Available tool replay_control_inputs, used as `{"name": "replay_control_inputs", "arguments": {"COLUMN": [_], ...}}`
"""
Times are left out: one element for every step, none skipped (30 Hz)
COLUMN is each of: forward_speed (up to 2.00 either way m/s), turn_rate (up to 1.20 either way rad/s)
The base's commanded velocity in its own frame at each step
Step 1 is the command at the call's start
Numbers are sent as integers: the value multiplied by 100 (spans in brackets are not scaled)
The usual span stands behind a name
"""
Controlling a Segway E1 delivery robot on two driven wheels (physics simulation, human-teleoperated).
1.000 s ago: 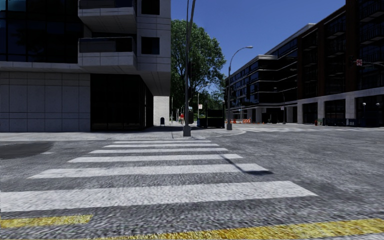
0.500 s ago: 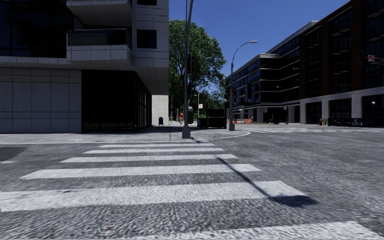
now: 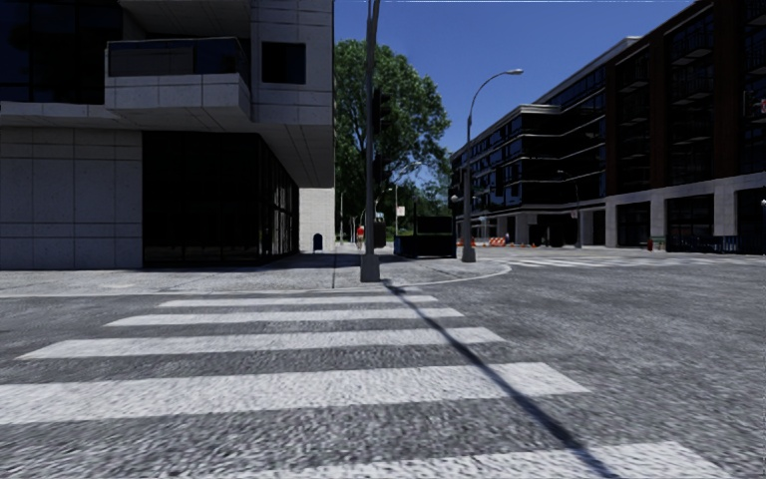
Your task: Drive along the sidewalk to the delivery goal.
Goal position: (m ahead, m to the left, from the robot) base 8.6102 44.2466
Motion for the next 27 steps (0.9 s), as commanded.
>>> {"name": "replay_control_inputs", "arguments": {"forward_speed": [200,200,200,200,200,200,200,200,200,200,200,200,200,200,200,200,200,200,200,200,200,200,200,200,200,200,200], "turn_rate": [0,0,0,2,2,4,7,7,7,7,7,7,8,9,12,14,14,16,17,17,19,21,22,22,24,26,29]}}
